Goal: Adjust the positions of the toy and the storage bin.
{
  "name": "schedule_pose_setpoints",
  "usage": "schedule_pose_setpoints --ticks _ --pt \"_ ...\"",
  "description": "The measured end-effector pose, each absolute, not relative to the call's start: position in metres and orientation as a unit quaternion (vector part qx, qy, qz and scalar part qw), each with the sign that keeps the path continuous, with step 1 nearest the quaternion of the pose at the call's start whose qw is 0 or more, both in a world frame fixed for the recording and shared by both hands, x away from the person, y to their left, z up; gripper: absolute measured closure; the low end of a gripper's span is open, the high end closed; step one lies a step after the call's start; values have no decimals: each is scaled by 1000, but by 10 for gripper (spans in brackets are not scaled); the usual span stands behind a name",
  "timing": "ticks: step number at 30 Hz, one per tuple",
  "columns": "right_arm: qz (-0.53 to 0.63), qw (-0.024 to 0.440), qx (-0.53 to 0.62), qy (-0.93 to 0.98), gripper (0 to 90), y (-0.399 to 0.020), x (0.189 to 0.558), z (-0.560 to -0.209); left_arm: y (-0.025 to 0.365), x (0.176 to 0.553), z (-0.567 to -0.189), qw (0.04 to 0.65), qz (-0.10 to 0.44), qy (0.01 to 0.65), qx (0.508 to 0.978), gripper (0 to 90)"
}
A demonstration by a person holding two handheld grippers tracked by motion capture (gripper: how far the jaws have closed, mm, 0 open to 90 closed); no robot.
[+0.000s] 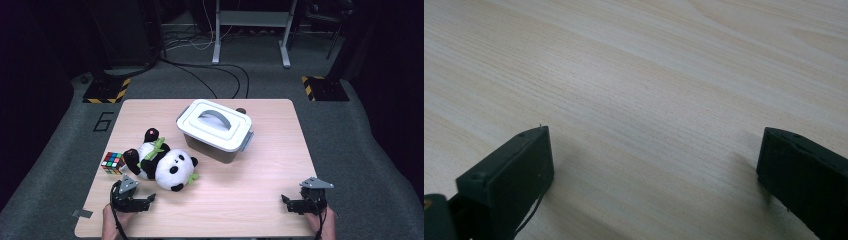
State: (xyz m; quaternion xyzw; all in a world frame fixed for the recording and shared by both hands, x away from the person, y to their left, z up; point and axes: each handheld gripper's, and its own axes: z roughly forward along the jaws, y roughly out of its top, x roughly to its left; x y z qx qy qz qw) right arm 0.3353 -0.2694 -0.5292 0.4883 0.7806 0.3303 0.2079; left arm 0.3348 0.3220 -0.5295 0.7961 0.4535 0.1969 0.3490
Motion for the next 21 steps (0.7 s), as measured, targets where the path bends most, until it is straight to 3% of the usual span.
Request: schedule_pose_setpoints --ticks 13,21 --pt "328 211 496 776 2 -258 341 -523 321 336 -530 349 199 453 796 120" --pt "353 214 465 784 48 -224 367 -489 321 335 -530 350 200 456 793 122"
